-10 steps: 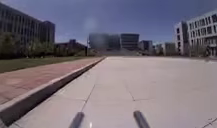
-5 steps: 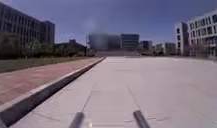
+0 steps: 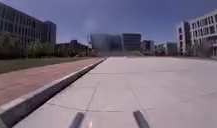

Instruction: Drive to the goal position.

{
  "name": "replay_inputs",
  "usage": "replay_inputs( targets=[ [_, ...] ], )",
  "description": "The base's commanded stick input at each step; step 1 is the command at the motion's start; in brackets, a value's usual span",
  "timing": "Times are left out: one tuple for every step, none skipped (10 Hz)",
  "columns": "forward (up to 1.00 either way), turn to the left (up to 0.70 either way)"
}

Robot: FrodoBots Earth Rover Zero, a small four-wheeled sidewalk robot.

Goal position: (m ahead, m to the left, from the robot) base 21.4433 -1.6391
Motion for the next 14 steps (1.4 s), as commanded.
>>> replay_inputs(
  targets=[
    [1.0, 0.0],
    [1.0, 0.0],
    [1.0, -0.04],
    [1.0, -0.27],
    [1.0, -0.27],
    [1.0, -0.27],
    [1.0, -0.27],
    [1.0, -0.27],
    [1.0, -0.27],
    [1.0, -0.27],
    [1.0, -0.27],
    [1.0, -0.27],
    [1.0, -0.14],
    [1.0, 0.0]
  ],
)
